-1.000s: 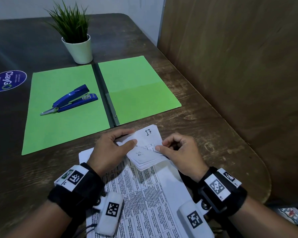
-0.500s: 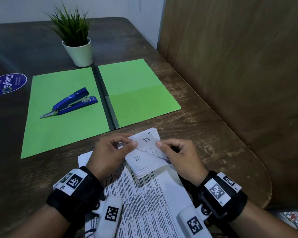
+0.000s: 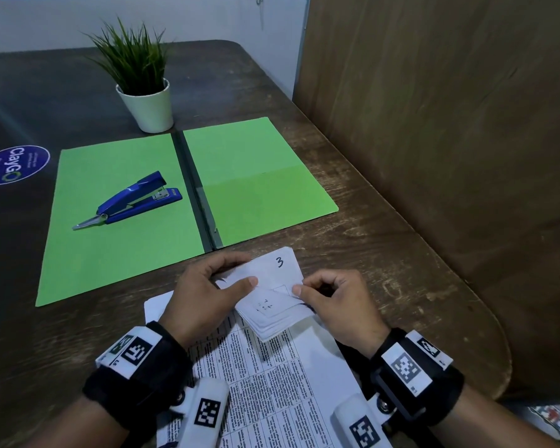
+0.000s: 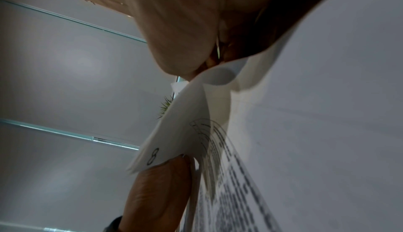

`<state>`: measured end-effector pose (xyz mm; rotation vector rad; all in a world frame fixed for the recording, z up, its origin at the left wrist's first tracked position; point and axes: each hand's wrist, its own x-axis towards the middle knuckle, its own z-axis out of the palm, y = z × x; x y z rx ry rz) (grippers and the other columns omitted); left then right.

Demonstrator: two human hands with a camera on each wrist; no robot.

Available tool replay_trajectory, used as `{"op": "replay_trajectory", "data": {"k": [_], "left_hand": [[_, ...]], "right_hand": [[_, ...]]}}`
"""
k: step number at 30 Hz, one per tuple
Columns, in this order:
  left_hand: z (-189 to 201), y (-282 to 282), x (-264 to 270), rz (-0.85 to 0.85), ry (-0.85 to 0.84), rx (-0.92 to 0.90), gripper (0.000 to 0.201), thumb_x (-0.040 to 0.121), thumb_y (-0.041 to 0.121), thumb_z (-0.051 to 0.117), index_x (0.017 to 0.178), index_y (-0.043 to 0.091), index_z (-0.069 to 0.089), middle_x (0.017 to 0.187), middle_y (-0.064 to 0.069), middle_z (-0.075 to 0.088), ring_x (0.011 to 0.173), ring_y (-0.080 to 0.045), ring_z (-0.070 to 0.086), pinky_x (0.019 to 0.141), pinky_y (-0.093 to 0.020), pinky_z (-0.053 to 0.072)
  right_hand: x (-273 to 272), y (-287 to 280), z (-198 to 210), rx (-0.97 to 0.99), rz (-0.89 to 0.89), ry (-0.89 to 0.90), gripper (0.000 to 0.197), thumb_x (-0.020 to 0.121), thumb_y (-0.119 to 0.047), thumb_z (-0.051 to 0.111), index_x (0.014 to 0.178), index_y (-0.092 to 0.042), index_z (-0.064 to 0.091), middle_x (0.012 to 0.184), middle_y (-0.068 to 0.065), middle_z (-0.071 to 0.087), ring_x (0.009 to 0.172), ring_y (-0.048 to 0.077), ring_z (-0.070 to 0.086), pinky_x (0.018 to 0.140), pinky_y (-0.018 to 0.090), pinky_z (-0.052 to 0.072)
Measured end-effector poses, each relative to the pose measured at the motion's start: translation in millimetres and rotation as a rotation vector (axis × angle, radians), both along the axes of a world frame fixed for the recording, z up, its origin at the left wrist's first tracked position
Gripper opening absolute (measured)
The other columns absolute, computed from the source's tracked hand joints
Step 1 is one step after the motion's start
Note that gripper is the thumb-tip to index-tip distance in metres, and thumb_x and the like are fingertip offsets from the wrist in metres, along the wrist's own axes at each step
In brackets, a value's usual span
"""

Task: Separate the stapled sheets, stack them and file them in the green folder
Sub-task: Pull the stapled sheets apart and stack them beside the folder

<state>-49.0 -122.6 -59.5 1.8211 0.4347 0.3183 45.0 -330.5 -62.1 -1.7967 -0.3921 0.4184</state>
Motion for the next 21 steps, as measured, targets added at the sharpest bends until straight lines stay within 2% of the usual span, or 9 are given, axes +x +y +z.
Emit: {"op": "replay_trajectory", "data": {"k": [2,4,8,10,12,14,15,18,21], "left_hand": [[1,1,0,-0.01,-0.016,0.009,0.035,0.079,0.012,0.083,0.104,0.035,0.075,0.104,0.023,0.074,0.1,0.003,0.067,0.085,-0.011,0.05],[-1,1,0,-0.01,0.0,-0.001,0.032,0.08,0.014,0.083,0.103,0.035,0.077,0.103,0.02,0.075,0.098,-0.004,0.07,0.087,-0.024,0.056],[-3,2,0,0.01,0.016,0.035,0.023,0.08,0.019,0.083,0.092,0.038,0.08,0.099,0.024,0.075,0.094,-0.004,0.069,0.087,-0.034,0.056],[-1,1,0,-0.002,0.004,0.044,0.024,0.079,0.02,0.084,0.084,0.043,0.079,0.098,0.027,0.074,0.091,-0.001,0.067,0.083,-0.033,0.053],[-2,0,1,0.0,-0.002,0.035,0.024,0.078,0.022,0.084,0.076,0.045,0.078,0.096,0.025,0.074,0.087,0.0,0.067,0.081,-0.035,0.053],[-2,0,1,0.01,0.004,0.017,0.006,0.075,0.035,0.084,0.071,0.036,0.079,0.098,0.018,0.075,0.095,-0.006,0.068,0.087,-0.04,0.054],[0,-1,0,0.0,-0.005,0.015,0.014,0.072,0.045,0.08,0.07,0.031,0.079,0.098,0.015,0.075,0.098,-0.007,0.068,0.089,-0.04,0.054],[8,-4,0,-0.005,0.004,-0.021,0.047,0.078,0.058,0.061,0.065,0.016,0.078,0.091,0.014,0.076,0.097,0.005,0.066,0.084,-0.025,0.048],[6,-3,1,0.003,0.006,-0.037,0.029,0.086,0.041,0.069,0.071,0.019,0.079,0.091,0.015,0.076,0.095,0.001,0.068,0.082,-0.026,0.049]], "right_hand": [[-1,-1,1,-0.045,0.029,-0.004,0.015,0.086,-0.021,0.076,0.071,-0.018,0.075,0.061,-0.008,0.065,0.054,0.006,0.054,0.052,0.03,0.049],[-1,-1,-1,-0.093,0.055,-0.039,0.015,0.089,-0.025,0.072,0.074,-0.021,0.074,0.064,-0.008,0.065,0.058,0.006,0.054,0.058,0.038,0.054],[-3,-2,0,-0.065,0.125,-0.089,0.018,0.094,-0.024,0.067,0.078,-0.02,0.076,0.073,0.006,0.067,0.059,0.009,0.051,0.057,0.033,0.045],[-4,-2,5,-0.021,0.111,-0.05,0.019,0.094,-0.028,0.067,0.079,-0.023,0.078,0.069,0.001,0.069,0.059,0.007,0.054,0.055,0.027,0.044],[-6,0,7,-0.001,0.077,-0.016,0.034,0.094,-0.041,0.063,0.069,-0.02,0.071,0.06,-0.008,0.061,0.057,0.007,0.052,0.055,0.027,0.041],[-5,1,6,0.016,0.082,-0.051,0.057,0.095,-0.057,0.054,0.061,-0.011,0.055,0.057,0.0,0.05,0.057,0.013,0.044,0.056,0.033,0.034],[-5,2,5,0.029,0.085,-0.064,0.063,0.095,-0.061,0.051,0.062,-0.007,0.052,0.058,0.006,0.049,0.058,0.014,0.043,0.057,0.036,0.033],[-3,2,4,0.048,0.071,-0.091,0.055,0.097,-0.049,0.055,0.056,-0.014,0.046,0.054,0.001,0.04,0.055,0.013,0.036,0.057,0.034,0.029],[-1,2,1,0.045,0.046,-0.048,0.026,0.092,-0.024,0.07,0.067,-0.02,0.072,0.061,-0.007,0.065,0.057,0.008,0.053,0.059,0.026,0.042]]}}
